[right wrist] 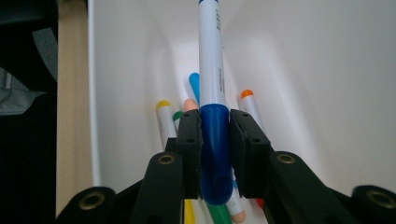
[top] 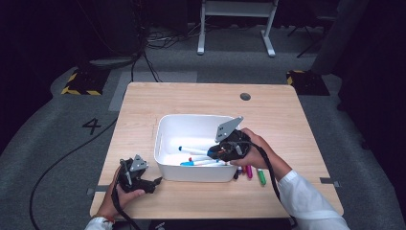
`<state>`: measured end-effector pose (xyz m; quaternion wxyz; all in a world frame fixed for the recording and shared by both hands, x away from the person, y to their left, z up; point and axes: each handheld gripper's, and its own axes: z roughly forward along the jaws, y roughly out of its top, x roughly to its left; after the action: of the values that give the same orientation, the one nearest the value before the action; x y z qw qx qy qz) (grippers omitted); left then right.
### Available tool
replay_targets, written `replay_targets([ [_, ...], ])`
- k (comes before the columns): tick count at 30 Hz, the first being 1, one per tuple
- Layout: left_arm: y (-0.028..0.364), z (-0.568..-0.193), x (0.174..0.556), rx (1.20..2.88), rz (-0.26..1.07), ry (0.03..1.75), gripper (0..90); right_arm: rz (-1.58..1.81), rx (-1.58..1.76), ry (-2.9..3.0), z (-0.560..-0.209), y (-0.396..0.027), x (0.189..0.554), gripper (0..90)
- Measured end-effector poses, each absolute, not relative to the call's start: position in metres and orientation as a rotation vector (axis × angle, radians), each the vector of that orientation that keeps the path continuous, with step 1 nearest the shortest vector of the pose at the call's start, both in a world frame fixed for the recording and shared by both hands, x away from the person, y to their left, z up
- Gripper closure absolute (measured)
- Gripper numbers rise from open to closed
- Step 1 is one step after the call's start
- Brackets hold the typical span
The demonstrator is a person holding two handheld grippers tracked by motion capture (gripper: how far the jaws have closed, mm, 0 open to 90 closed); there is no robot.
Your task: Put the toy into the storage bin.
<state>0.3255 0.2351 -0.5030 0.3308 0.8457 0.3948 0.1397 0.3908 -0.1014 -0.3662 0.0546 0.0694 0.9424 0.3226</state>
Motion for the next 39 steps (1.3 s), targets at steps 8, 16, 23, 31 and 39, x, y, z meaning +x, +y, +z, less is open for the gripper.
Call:
replay_targets([
  [8,0.235,-0.503,0.326,2.211,0.365,1.032,10.2,0.938,0.192,2.909,-0.369,-0.102,0.387,74.9],
  [16,0.235,-0.503,0.326,2.211,0.365,1.032,10.3,0.934,0.209,2.910,-0.370,-0.105,0.388,71.0],
  [23,0.235,-0.503,0.326,2.211,0.365,1.032,10.2,0.971,0.262,2.857,-0.366,-0.113,0.392,62.4],
  [31,0.235,-0.503,0.326,2.211,0.365,1.032,10.2,1.033,0.350,2.731,-0.353,-0.138,0.392,56.8],
  [39,0.235,-0.503,0.326,2.211,0.366,1.032,10.2,1.127,0.476,2.582,-0.341,-0.177,0.385,45.3],
])
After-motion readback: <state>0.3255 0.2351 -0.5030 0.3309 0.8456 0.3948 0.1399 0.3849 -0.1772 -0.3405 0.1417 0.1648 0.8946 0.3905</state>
